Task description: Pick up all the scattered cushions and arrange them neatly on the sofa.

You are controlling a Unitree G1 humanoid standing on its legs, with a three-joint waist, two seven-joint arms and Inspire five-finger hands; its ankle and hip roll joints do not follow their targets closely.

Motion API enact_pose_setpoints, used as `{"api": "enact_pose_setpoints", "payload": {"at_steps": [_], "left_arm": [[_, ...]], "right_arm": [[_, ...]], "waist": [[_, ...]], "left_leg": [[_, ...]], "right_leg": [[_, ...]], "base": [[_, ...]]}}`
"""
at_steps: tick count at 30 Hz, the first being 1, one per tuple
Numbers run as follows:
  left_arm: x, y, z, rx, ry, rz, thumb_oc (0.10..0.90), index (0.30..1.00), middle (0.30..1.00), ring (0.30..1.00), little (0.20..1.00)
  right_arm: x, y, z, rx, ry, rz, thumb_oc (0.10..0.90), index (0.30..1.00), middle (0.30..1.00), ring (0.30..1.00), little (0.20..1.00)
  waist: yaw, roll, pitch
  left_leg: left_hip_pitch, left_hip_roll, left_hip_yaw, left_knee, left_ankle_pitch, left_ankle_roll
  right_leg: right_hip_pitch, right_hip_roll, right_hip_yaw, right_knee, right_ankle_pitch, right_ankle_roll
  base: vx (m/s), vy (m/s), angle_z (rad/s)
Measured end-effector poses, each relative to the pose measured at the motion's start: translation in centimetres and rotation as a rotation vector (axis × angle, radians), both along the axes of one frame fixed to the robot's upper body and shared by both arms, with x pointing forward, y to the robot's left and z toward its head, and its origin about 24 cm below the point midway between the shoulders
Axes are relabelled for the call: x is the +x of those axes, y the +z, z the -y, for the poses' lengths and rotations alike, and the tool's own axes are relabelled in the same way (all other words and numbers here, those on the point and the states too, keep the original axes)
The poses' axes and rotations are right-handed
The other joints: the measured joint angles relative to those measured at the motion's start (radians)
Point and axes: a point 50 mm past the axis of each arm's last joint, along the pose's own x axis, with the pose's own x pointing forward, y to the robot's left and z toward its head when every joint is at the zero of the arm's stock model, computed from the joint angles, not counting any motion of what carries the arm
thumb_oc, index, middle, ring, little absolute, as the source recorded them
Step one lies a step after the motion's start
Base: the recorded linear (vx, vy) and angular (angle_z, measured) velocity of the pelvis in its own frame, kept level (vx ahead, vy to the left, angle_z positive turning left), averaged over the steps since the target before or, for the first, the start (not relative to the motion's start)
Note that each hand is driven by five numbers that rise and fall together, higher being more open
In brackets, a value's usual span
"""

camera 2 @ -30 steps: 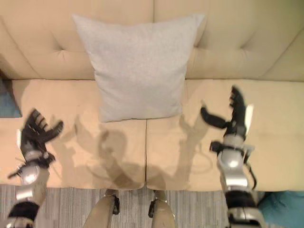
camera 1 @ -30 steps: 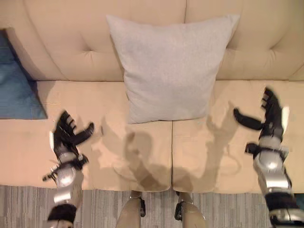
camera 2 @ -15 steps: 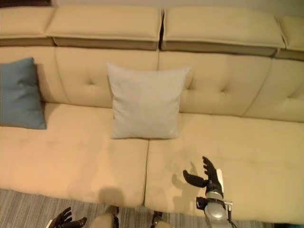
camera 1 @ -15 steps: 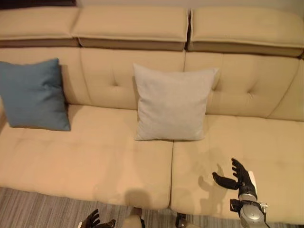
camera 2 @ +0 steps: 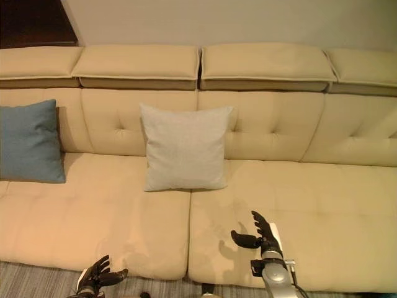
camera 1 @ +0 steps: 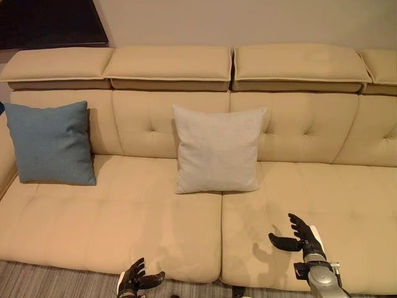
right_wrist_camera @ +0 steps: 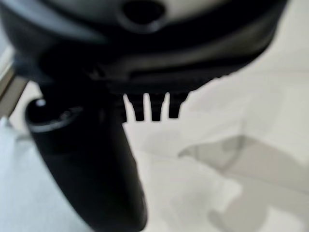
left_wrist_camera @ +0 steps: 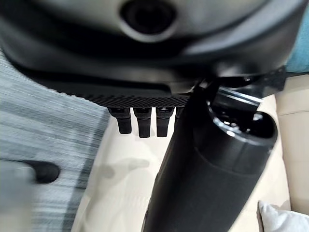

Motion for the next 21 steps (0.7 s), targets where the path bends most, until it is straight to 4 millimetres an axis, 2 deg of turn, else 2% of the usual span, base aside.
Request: {"api": "enact_pose_setpoints", "payload": {"at_steps": [1, 2, 3, 5, 6, 8, 9, 10, 11, 12, 13, 16, 17, 18, 19, 21], "left_arm": [[0.3, 0.1, 0.0, 0.006, -0.017, 0.006, 0.8, 0.9, 0.9, 0.9, 0.9], [0.5, 0.1, 0.0, 0.013, -0.038, 0.002, 0.8, 0.9, 0.9, 0.9, 0.9], [0.4, 0.1, 0.0, 0.021, -0.047, -0.003, 0.8, 0.9, 0.9, 0.9, 0.9], [-0.3, -0.1, -0.9, 0.051, -0.046, -0.037, 0.8, 0.9, 0.9, 0.9, 0.9], [-0.8, -0.2, -1.5, 0.069, -0.046, -0.061, 0.8, 0.9, 0.9, 0.9, 0.9], [-1.0, -0.2, -2.1, 0.094, -0.036, -0.084, 0.8, 0.9, 0.9, 0.9, 0.9], [-1.0, -0.2, -2.2, 0.104, -0.038, -0.087, 0.8, 0.9, 0.9, 0.9, 0.9], [-1.0, -0.1, -2.3, 0.109, -0.039, -0.085, 0.8, 0.9, 0.9, 0.9, 0.9], [-1.2, -0.2, -2.4, 0.112, -0.035, -0.089, 0.8, 0.9, 0.9, 0.9, 0.9], [-2.0, -0.3, -2.8, 0.116, -0.016, -0.107, 0.8, 0.9, 0.9, 0.9, 0.9], [-2.3, -0.3, -3.0, 0.12, -0.009, -0.118, 0.8, 0.9, 0.9, 0.9, 0.9], [-4.4, -0.7, -3.5, 0.127, 0.004, -0.183, 0.8, 0.9, 0.9, 0.9, 0.9], [-4.8, -0.8, -3.5, 0.126, 0.008, -0.199, 0.8, 0.9, 0.9, 0.9, 0.9], [-5.2, -0.9, -3.6, 0.126, 0.011, -0.214, 0.8, 0.9, 0.9, 0.9, 0.9], [-5.4, -1.2, -3.0, 0.108, 0.013, -0.231, 0.8, 0.9, 0.9, 0.9, 0.9], [-5.7, -1.4, -2.3, 0.091, 0.002, -0.237, 0.8, 0.9, 0.9, 0.9, 0.9]], "right_arm": [[-0.3, -0.4, -0.1, 0.002, -0.004, -0.02, 0.8, 0.9, 0.9, 0.9, 0.9], [-0.5, -1.0, -0.1, -0.003, -0.007, -0.052, 0.8, 0.9, 0.9, 0.9, 0.9], [-0.8, -1.3, -0.3, -0.003, -0.008, -0.071, 0.8, 0.9, 0.9, 0.9, 0.9], [-1.5, -2.3, -1.2, 0.019, -0.005, -0.111, 0.8, 0.9, 0.9, 0.9, 0.9], [-1.6, -2.6, -1.8, 0.034, -0.001, -0.118, 0.8, 0.9, 0.9, 0.9, 0.9], [-1.5, -2.8, -2.2, 0.037, 0.016, -0.128, 0.8, 0.9, 0.9, 0.9, 0.9], [-1.9, -3.1, -2.2, 0.036, 0.014, -0.15, 0.8, 0.9, 0.9, 0.9, 0.9], [-2.3, -3.5, -2.1, 0.034, 0.01, -0.182, 0.8, 0.9, 0.9, 0.9, 0.9], [-2.5, -3.7, -2.1, 0.033, 0.009, -0.2, 0.8, 0.9, 0.9, 0.9, 0.9], [-2.6, -3.9, -2.3, 0.032, 0.02, -0.209, 0.8, 0.9, 0.9, 0.9, 0.9], [-2.5, -3.8, -2.3, 0.033, 0.022, -0.203, 0.8, 0.9, 0.9, 0.9, 0.9], [-1.4, -3.3, -2.5, 0.032, 0.033, -0.171, 0.8, 0.9, 0.9, 0.9, 0.9], [-0.8, -3.1, -2.7, 0.034, 0.041, -0.153, 0.8, 0.9, 0.9, 0.9, 0.9], [-0.6, -3.1, -2.9, 0.037, 0.045, -0.151, 0.8, 0.9, 0.9, 0.9, 0.9], [-0.5, -3.0, -2.6, 0.031, 0.037, -0.154, 0.8, 0.9, 0.9, 0.9, 0.9], [-1.1, -3.3, -2.5, 0.03, 0.033, -0.169, 0.8, 0.9, 0.9, 0.9, 0.9]], "waist": [[0.0, -0.017, -0.001], [0.002, -0.036, 0.003], [0.004, -0.043, 0.007], [0.005, -0.054, 0.012], [0.007, -0.056, 0.017], [0.012, -0.041, 0.04], [0.017, -0.028, 0.051], [0.029, -0.011, 0.061], [0.048, 0.004, 0.07], [0.065, 0.009, 0.07], [0.076, 0.007, 0.07], [0.091, -0.015, 0.051], [0.121, -0.029, 0.043], [0.136, -0.046, 0.032], [0.133, -0.024, 0.028], [0.136, -0.009, 0.014]], "left_leg": [[-0.005, -0.034, 0.002, -0.01, 0.014, 0.018], [-0.008, -0.086, 0.013, -0.013, 0.026, 0.037], [-0.008, -0.105, 0.02, -0.013, 0.03, 0.044], [-0.013, -0.139, 0.033, -0.008, 0.035, 0.063], [-0.027, -0.148, 0.051, 0.006, 0.036, 0.076], [-0.056, -0.147, 0.063, 0.032, 0.042, 0.104], [-0.059, -0.134, 0.066, 0.032, 0.049, 0.138], [-0.057, -0.107, 0.063, 0.032, 0.056, 0.152], [-0.051, -0.081, 0.065, 0.028, 0.062, 0.149], [-0.051, -0.053, 0.068, 0.021, 0.073, 0.147], [-0.053, -0.044, 0.067, 0.018, 0.077, 0.145], [-0.079, -0.022, 0.092, -0.02, 0.114, 0.129], [-0.088, -0.006, 0.112, -0.041, 0.134, 0.104], [-0.09, -0.006, 0.121, -0.059, 0.153, 0.077], [-0.092, 0.017, 0.101, -0.07, 0.173, 0.055], [-0.09, 0.053, 0.09, -0.069, 0.186, 0.035]], "right_leg": [[-0.024, -0.036, 0.014, 0.02, 0.007, 0.012], [-0.043, -0.091, 0.031, 0.034, 0.026, 0.046], [-0.047, -0.114, 0.033, 0.037, 0.032, 0.065], [-0.068, -0.137, 0.035, 0.053, 0.044, 0.072], [-0.086, -0.145, 0.047, 0.057, 0.088, 0.085], [-0.116, -0.141, 0.093, 0.072, 0.146, 0.09], [-0.117, -0.123, 0.111, 0.115, 0.101, 0.115], [-0.124, -0.094, 0.11, 0.222, -0.003, 0.116], [-0.124, -0.055, 0.103, 0.325, -0.086, 0.096], [-0.105, -0.01, 0.098, 0.431, -0.186, 0.093], [-0.1, 0.012, 0.106, 0.469, -0.236, 0.092], [-0.046, 0.036, 0.095, 0.45, -0.334, 0.081], [-0.01, 0.036, 0.047, 0.384, -0.351, 0.072], [0.032, 0.039, 0.038, 0.277, -0.35, 0.049], [0.061, 0.08, 0.031, 0.216, -0.311, 0.016], [0.08, 0.125, 0.027, 0.174, -0.295, -0.013]], "base": [[-0.25, 0.202, -0.03], [-0.24, 0.183, -0.05], [-0.29, 0.165, -0.08], [-0.32, 0.107, -0.17], [-0.31, 0.071, -0.3], [-0.28, 0.061, -0.12], [-0.21, 0.039, 0.11], [-0.15, 0.012, 0.02], [-0.16, -0.01, -0.16], [-0.14, -0.048, -0.21], [-0.15, -0.089, -0.23], [-0.13, -0.148, -0.25], [-0.07, -0.201, -0.59], [-0.03, -0.188, -0.48], [-0.04, -0.205, -0.07], [-0.04, -0.166, 0.02]]}}
